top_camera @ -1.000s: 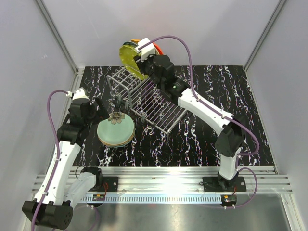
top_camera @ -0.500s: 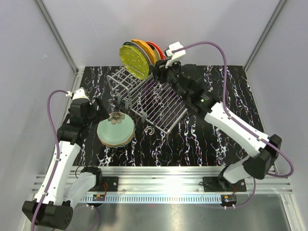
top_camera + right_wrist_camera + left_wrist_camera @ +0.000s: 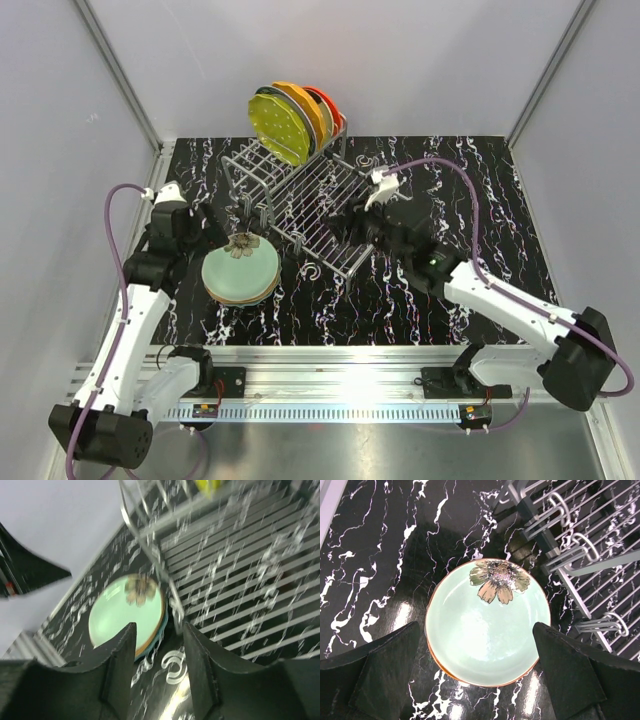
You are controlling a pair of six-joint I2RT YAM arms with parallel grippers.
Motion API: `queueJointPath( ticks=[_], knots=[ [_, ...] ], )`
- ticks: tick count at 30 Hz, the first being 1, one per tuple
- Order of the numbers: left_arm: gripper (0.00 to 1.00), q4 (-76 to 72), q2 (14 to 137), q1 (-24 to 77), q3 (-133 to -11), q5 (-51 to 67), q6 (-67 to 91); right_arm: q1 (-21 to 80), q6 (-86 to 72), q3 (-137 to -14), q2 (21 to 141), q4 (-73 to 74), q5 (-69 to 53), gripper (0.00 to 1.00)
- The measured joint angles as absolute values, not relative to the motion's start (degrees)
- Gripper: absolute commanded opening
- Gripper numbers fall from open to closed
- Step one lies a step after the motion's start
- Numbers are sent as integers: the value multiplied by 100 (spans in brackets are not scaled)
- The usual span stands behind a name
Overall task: Load the plates into the dish rack
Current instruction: Grab a plate with the right arm
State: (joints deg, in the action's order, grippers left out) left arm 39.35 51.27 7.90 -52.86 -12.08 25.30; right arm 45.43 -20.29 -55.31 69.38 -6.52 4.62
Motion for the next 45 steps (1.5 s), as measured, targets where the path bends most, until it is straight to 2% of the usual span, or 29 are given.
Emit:
queueJointPath(
  ticks=[5, 10, 15, 32, 45],
  knots=[
    [99, 3938, 5251, 744, -5286, -1192, 2532, 4670, -2644, -4989, 7166, -729, 222, 47],
    [99, 3938, 5251, 716, -5286, -1197, 2532, 5133, -2967, -4967, 7588, -985, 198, 41],
    [99, 3935, 5258, 696, -5286, -1199, 2532, 5522, -3164, -5022, 8128, -1133, 244, 39],
    [99, 3935, 5166, 622, -5286, -1197, 2534, 6020, -3420, -6427, 10232, -945, 969, 40],
    [99, 3933, 4936, 622, -5286, -1179, 2534, 6114, -3634, -7225, 11063, -292, 1704, 44]
  ],
)
